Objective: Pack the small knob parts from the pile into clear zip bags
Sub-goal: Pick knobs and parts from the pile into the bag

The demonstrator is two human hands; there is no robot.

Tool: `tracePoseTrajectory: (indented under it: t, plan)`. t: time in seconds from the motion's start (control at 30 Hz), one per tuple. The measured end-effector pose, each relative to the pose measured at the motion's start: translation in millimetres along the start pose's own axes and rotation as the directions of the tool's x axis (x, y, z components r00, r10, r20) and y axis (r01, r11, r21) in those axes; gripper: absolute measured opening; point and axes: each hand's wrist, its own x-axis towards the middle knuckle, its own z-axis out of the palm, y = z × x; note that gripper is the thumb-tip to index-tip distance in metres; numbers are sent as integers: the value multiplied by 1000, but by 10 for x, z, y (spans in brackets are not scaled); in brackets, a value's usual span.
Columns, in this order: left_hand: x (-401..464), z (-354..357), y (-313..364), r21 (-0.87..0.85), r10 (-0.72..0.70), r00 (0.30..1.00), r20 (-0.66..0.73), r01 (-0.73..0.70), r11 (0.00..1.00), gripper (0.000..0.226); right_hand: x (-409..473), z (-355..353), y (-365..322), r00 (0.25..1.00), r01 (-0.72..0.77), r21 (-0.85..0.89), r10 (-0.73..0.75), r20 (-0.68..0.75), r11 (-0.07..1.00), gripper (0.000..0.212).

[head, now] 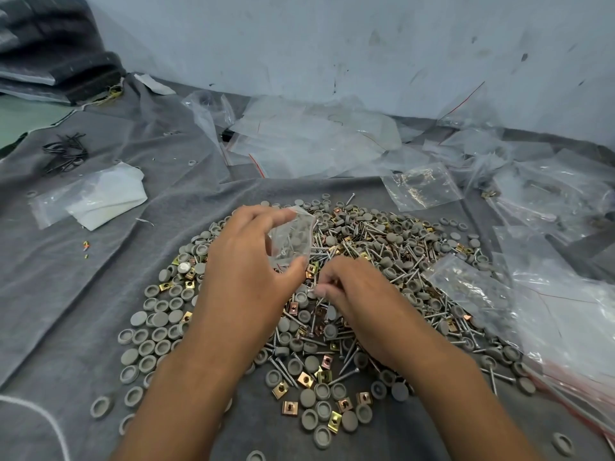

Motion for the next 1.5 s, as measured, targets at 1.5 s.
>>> tracePoseTrajectory:
  t: [1.5]
  plan:
    - [-21,63,22,11,17,997,72,-18,1000,56,-62,-61,206,924,-183,-155,116,-364,971,10]
